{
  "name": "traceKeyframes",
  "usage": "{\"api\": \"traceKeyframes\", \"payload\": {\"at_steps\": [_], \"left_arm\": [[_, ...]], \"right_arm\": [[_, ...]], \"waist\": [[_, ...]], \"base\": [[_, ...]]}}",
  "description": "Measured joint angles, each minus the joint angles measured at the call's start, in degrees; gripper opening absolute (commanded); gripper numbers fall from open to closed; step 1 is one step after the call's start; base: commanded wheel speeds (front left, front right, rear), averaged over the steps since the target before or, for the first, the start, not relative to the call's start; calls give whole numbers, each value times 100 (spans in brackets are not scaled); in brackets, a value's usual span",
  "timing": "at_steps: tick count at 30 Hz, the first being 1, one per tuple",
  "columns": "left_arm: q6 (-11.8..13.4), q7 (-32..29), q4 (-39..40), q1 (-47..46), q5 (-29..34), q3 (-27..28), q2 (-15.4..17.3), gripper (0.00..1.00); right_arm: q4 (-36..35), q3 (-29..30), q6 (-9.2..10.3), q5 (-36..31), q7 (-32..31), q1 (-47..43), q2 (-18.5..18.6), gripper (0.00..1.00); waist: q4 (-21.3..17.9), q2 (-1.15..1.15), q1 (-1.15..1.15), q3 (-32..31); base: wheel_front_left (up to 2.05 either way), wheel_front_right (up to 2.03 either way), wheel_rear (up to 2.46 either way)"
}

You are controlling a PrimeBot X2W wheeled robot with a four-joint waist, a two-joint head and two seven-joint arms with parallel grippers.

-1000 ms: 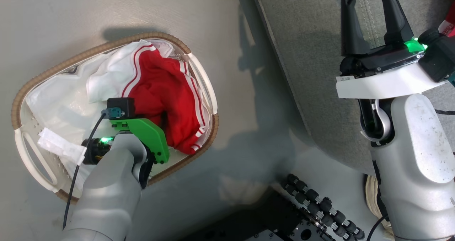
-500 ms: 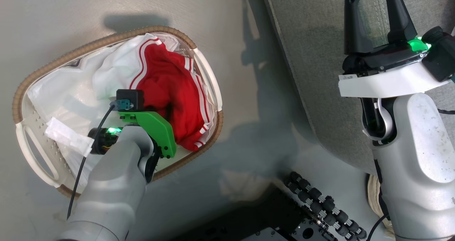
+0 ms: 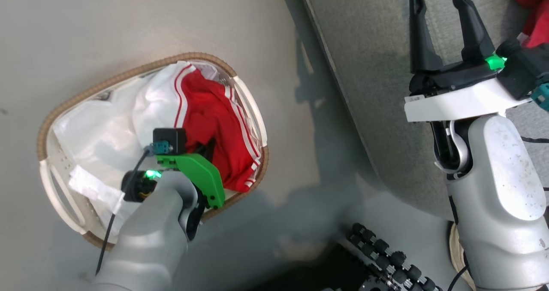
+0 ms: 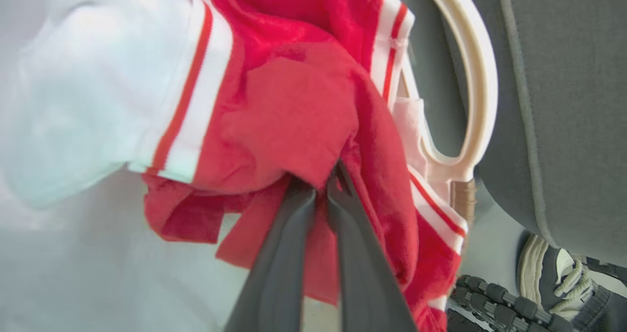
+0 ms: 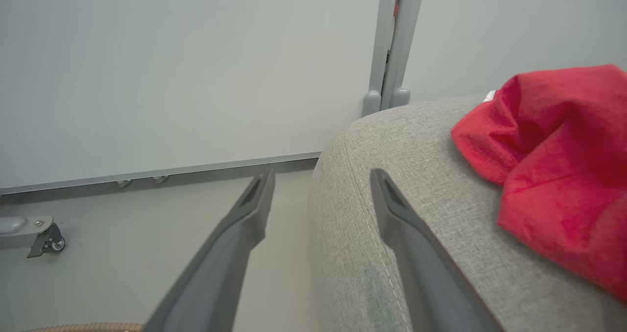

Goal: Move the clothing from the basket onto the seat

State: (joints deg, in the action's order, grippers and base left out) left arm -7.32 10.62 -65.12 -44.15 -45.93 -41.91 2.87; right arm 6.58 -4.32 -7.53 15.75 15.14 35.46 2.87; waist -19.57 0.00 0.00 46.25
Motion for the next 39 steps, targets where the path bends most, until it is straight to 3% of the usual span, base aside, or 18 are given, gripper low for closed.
{"api": "traceKeyframes", "payload": {"at_steps": [14, 39], "left_arm": [[-1, 417, 426, 703, -452, -495, 3, 0], [-1, 442, 3431, 1901, 1059, 1385, 53, 0]], "right_arm": [[402, 5, 0, -278, 0, -553, -5, 100], [947, -23, 1, -468, 0, -1857, -5, 100]], "waist": [[299, 0, 0, -1227], [1293, 0, 0, -3393]], "base": [[0, 0, 0], [0, 0, 0]]}}
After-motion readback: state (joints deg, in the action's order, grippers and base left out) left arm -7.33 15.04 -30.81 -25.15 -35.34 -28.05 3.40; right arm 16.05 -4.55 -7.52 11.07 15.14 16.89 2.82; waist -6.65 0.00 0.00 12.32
